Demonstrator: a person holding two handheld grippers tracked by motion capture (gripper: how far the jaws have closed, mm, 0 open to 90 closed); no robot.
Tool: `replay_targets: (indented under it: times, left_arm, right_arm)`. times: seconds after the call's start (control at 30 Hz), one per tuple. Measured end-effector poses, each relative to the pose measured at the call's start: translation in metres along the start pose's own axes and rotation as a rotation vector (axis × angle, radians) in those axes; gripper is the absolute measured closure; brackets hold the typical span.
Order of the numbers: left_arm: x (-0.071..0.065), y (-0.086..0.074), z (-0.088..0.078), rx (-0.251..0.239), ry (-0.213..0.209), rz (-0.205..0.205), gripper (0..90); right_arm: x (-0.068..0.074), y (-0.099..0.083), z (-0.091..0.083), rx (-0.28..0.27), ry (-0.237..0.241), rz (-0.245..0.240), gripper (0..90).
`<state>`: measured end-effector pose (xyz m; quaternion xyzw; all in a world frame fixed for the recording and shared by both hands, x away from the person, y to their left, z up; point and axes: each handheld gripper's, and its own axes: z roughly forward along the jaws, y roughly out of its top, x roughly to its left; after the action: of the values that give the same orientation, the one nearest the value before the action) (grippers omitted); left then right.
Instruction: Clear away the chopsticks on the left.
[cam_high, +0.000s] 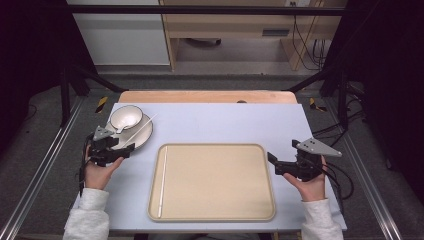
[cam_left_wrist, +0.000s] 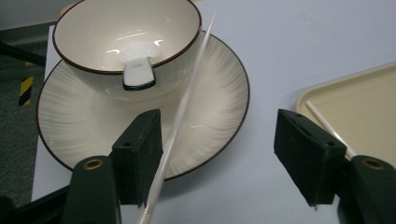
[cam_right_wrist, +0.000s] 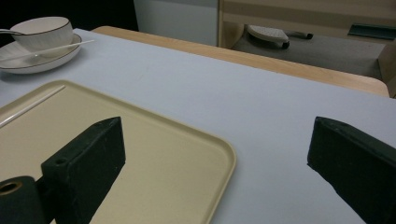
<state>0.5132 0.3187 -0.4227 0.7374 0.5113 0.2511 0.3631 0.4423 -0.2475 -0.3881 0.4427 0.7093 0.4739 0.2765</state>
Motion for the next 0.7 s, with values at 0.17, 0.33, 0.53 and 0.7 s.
replay_targets:
  times: [0.17, 0.33, 0.53, 0.7]
  left_arm:
    - [0.011, 0.003, 0.012, 0.013, 0.01, -0.001, 40.2]
    - [0.019, 0.003, 0.025, 0.062, 0.031, 0.017, 45.5]
    - [0.025, 0.002, 0.037, 0.087, 0.031, 0.019, 53.0]
    - [0.026, 0.003, 0.045, 0.118, 0.019, 0.037, 60.9]
  right_arm:
    - [0.0, 0.0, 0.0, 0.002, -0.001, 0.002, 4.6]
    - [0.0, -0.001, 0.001, 0.008, -0.004, -0.002, 4.6]
    - [0.0, -0.001, 0.003, 0.014, -0.003, -0.001, 4.6]
    - [-0.001, -0.002, 0.004, 0.015, -0.005, 0.003, 4.7]
